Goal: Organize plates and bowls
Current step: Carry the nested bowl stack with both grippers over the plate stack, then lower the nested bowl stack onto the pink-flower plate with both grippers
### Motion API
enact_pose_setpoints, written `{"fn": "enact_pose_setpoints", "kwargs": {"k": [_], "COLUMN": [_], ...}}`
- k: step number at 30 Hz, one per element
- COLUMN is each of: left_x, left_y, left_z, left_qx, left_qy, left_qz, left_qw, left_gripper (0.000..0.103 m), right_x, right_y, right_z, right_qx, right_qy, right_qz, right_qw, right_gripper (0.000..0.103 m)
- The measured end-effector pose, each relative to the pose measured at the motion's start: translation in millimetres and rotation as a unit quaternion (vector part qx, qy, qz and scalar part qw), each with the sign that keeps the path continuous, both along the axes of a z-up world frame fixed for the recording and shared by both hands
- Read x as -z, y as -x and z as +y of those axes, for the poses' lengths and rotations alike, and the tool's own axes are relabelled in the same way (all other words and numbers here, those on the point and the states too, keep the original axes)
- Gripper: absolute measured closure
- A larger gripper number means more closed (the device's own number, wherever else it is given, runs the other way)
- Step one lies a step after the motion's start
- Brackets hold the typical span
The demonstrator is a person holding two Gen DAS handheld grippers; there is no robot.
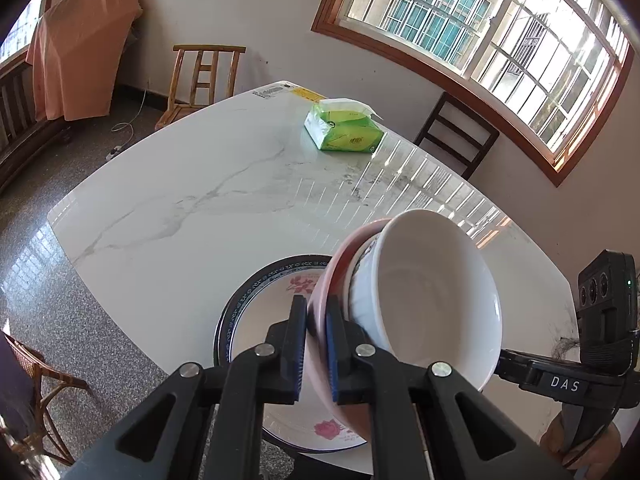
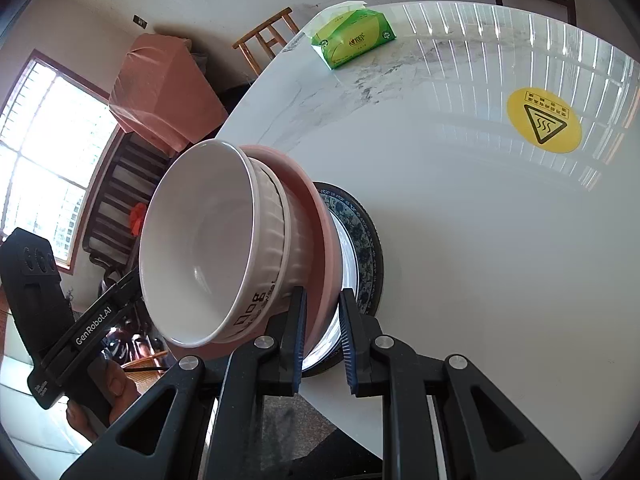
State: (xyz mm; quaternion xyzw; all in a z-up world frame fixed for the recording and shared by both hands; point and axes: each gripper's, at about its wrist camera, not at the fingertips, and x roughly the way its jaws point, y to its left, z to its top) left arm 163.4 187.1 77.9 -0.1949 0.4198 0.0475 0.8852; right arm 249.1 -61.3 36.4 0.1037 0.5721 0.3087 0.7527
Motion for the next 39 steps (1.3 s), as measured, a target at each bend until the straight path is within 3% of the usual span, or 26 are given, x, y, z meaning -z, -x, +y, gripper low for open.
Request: {"fn": "enact_pose_setpoints", "kwargs": {"k": [18,24,30,33,39], "left_x": [33,38,38,40,44], "left_y": [-5,1,9,13,21], "left_z": [24,27,17,15,19], "left_qx": [-0.010,-0.012,-0.025,-0.036,-0.050], "left_qy": [0.021,0.009,-0.048,-0.076,-0.089], "left_qz": [0.031,0.017,-0.012,-0.024,-0.049], "left_qw": [0.9992,0.9997,0.9985,0.9962,0.9936], "left_gripper": [0.096,0.096,0.088,0.079,0.061], "right_x": [17,17,17,15,12], "right_y": [-7,-9,-5,0,4], "right_z": [20,21,20,21,21], "right_qx": [-0.009,-0.009,-0.004,-0.002,0.014], "right_qy": [0.009,-0.021,-0.033,-0.032,-0.026], "right_qz": [0.023,0.023,0.005,-0.019,-0.063], "right_qw": [1.000,0.999,0.999,0.999,0.998], "right_gripper": [0.085,0.082,0.081,0.081,0.078]}}
